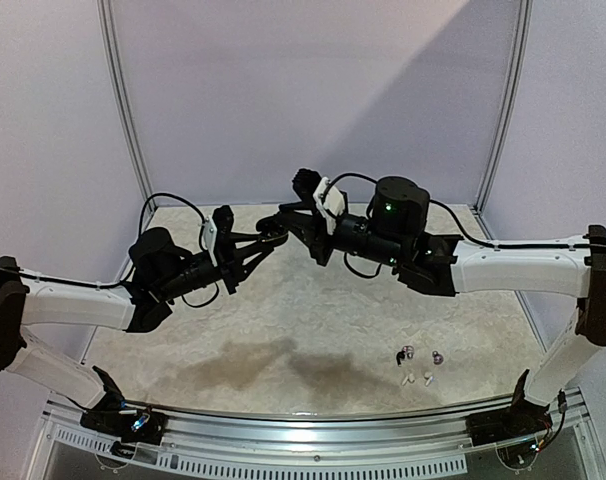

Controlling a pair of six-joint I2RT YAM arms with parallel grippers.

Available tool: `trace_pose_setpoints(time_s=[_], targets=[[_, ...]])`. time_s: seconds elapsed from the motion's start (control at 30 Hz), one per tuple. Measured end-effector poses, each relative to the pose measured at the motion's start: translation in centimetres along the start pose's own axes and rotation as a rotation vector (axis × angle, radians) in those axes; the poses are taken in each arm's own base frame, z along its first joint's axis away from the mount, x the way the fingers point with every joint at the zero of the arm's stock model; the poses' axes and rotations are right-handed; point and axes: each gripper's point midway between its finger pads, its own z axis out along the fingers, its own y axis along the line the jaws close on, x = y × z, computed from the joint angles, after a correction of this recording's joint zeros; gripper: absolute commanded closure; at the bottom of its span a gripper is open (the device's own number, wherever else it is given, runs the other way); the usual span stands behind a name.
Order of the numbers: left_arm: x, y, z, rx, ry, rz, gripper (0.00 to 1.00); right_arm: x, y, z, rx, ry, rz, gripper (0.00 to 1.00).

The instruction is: Insert the wireless bluetooth earbuds into the charging case

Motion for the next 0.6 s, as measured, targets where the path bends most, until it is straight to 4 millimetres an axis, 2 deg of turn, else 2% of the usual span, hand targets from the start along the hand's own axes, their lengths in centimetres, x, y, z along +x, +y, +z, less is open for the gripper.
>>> trace_pose_setpoints(time_s=[0.6], targets=[[0.0,-0.1,0.0,0.003,-0.001,-0.011,1.0,2.4,-0.6,0.4,0.042,0.081,-0.077,1.0]])
